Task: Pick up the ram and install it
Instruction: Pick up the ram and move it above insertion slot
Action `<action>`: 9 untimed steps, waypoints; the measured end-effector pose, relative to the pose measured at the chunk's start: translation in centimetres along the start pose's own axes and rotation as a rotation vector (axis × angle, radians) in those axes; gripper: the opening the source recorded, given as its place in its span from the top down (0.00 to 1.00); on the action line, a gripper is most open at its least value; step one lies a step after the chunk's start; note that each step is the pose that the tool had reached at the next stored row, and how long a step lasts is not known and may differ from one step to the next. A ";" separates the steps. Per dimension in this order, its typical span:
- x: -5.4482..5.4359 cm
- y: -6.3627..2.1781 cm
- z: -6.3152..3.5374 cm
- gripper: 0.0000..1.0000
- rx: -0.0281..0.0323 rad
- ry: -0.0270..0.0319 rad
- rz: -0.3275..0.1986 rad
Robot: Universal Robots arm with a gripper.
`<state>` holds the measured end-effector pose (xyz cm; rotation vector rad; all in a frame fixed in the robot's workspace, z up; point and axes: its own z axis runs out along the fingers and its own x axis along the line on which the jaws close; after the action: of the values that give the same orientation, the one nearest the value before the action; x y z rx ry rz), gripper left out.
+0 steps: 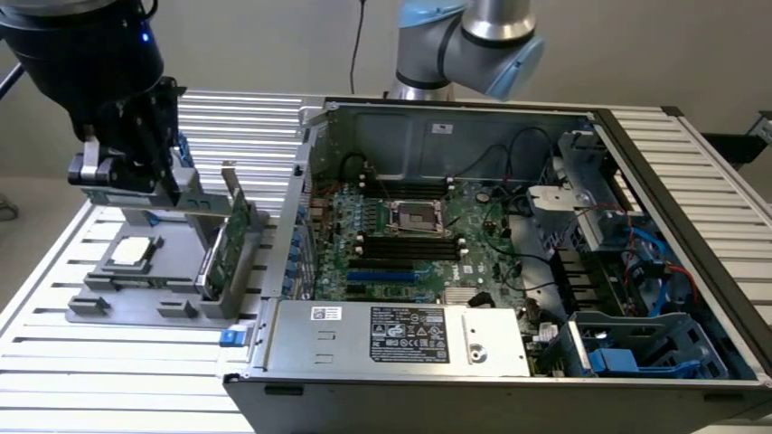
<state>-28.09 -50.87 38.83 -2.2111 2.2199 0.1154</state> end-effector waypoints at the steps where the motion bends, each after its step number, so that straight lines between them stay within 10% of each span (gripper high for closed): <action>1: 0.0 -0.43 -0.43 0.86 -0.0019 -0.0001 0.000; 9: -0.2 -3.91 -3.82 0.86 -0.0169 -0.0003 0.000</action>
<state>-24.01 -50.87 42.47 -2.2191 2.2273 0.1351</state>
